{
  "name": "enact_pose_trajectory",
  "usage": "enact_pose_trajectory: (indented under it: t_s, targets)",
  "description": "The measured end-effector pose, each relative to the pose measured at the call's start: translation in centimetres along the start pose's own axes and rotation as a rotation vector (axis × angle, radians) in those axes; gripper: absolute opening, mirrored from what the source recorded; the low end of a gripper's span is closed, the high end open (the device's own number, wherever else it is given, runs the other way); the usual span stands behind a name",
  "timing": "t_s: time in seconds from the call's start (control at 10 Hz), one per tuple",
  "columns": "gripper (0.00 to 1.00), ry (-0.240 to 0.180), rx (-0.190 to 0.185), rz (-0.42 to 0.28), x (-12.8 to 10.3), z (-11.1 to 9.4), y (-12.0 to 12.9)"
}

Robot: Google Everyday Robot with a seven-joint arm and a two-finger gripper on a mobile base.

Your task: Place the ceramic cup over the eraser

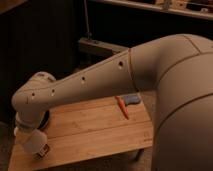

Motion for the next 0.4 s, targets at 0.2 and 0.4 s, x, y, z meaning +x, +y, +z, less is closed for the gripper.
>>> enact_pose_trajectory:
  t_s: [0.2,0.4]
  targets:
    - [0.8,0.0,-0.002,-0.003,-0.1,0.08,0.14]
    - [0.8,0.0,-0.003,-0.003,-0.1,0.08,0.14]
